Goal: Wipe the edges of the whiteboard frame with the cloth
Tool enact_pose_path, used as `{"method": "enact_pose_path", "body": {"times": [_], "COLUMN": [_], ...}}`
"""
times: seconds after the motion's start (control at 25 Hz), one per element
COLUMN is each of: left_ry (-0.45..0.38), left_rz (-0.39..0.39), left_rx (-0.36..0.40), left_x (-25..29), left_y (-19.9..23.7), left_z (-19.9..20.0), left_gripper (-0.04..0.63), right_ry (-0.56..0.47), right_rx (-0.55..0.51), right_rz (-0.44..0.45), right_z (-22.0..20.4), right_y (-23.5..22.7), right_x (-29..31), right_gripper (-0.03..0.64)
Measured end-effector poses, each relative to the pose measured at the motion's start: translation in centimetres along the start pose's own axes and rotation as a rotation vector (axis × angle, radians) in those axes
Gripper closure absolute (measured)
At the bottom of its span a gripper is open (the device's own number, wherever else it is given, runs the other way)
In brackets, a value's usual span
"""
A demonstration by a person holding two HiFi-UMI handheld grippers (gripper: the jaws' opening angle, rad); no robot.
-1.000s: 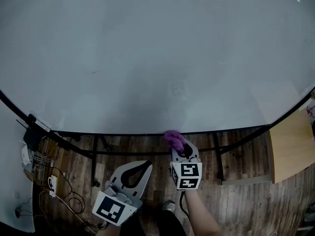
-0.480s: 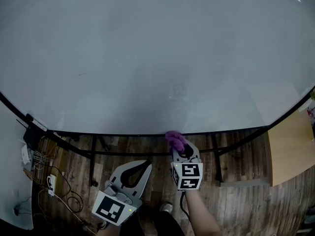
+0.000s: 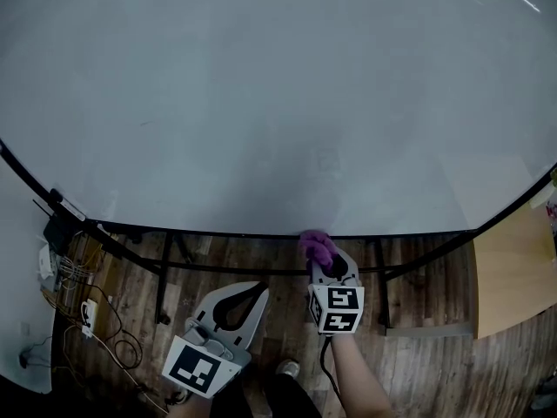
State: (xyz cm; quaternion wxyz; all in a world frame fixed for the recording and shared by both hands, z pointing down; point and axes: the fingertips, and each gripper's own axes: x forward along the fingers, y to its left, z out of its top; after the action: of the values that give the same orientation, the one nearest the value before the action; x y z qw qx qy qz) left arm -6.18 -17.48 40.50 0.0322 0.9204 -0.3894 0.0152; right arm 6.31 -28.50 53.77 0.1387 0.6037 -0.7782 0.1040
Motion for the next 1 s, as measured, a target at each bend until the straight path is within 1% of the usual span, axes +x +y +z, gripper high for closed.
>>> {"method": "enact_pose_path", "body": {"times": [0.16, 0.44, 0.6, 0.8, 1.0], "left_ry": [-0.004, 0.002, -0.01, 0.01, 0.014], "left_rz": [0.015, 0.039, 0.028, 0.001, -0.03], "left_rx": [0.011, 0.008, 0.009, -0.002, -0.004], "left_x": [-0.2, -0.9, -1.3, -1.7, -2.0], "left_y": [-0.4, -0.1, 0.1, 1.0, 2.1], "left_z": [0.2, 0.2, 0.5, 0.2, 0.0], "left_gripper": [0.578, 0.578, 0.578, 0.578, 0.578], "right_ry": [0.004, 0.006, 0.004, 0.006, 0.011], "right_rx": [0.004, 0.028, 0.04, 0.041, 0.06], "right_rz": [0.007, 0.007, -0.008, -0.029, -0.063], "right_z": [-0.1, -0.2, -0.2, -0.1, -0.1], "right_y": [-0.1, 0.2, 0.2, 0.3, 0.2], "right_x": [0.0, 0.3, 0.1, 0.2, 0.2], "right_gripper": [0.52, 0.52, 0.52, 0.52, 0.52]}}
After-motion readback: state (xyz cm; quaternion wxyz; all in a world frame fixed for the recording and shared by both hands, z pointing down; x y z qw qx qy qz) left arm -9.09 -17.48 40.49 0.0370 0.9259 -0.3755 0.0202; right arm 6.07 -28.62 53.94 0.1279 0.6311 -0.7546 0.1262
